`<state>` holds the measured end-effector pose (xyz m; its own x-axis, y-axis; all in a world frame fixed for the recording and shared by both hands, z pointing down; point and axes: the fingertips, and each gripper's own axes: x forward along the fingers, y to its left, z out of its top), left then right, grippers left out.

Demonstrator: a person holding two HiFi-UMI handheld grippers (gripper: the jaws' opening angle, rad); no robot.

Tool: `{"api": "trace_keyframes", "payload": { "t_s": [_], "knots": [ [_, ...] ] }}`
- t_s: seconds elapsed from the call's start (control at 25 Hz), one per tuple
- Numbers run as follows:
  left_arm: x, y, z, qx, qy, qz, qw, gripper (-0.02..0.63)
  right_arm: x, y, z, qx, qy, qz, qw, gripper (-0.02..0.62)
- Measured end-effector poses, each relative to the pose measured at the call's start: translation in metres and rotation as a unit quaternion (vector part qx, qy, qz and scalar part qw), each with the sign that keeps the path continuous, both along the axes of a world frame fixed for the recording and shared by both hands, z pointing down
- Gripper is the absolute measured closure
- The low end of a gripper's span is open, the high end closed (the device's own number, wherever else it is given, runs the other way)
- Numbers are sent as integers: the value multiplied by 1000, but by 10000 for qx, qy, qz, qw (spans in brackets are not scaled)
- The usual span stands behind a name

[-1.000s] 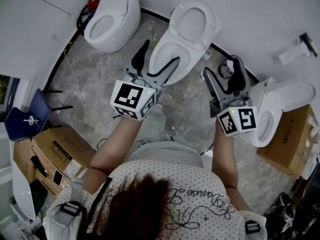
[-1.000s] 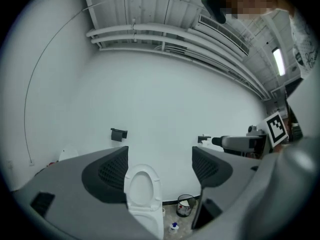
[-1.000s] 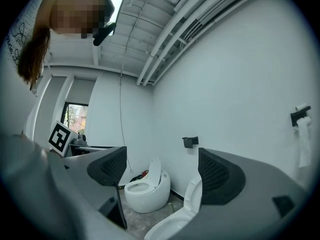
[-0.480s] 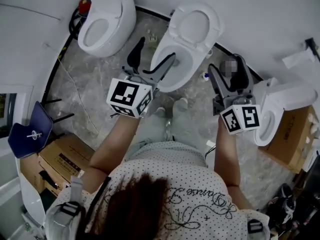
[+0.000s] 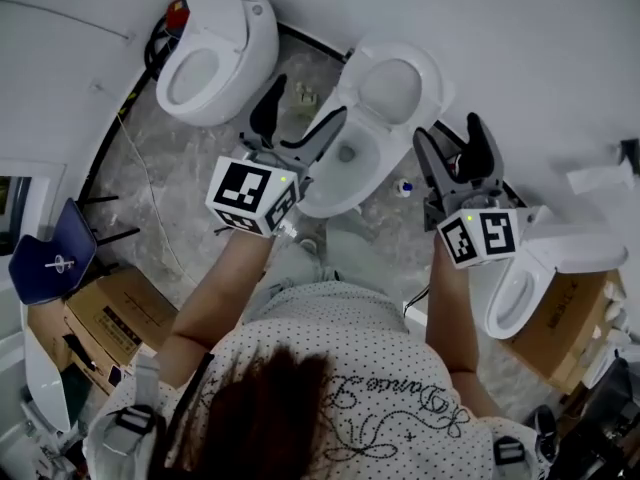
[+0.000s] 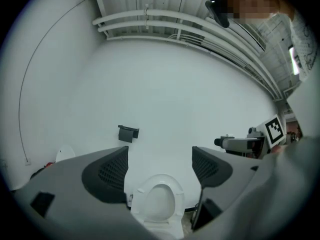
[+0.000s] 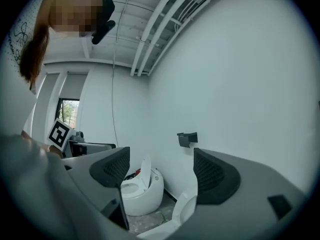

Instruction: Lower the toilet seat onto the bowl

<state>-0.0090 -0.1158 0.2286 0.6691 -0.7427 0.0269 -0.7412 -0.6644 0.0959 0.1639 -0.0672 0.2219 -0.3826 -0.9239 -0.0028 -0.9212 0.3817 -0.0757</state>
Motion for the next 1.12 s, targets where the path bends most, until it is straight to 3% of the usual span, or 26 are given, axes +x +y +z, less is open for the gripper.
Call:
{"api": "trace_keyframes", "payload": {
  "t_s": [0.36, 0.64, 1.12],
  "knots": [
    [52, -80, -12, 243, 239, -423, 9985, 225, 65, -97, 14, -186, -42, -357, 9992, 189],
    [49, -119, 13, 51, 107, -678, 9976, 225, 66, -139, 34, -331, -3, -363, 9988, 204],
    [61, -159, 53, -324, 223, -302, 9988, 227, 76, -167, 67, -696, -80, -26, 9975, 230]
  ]
}}
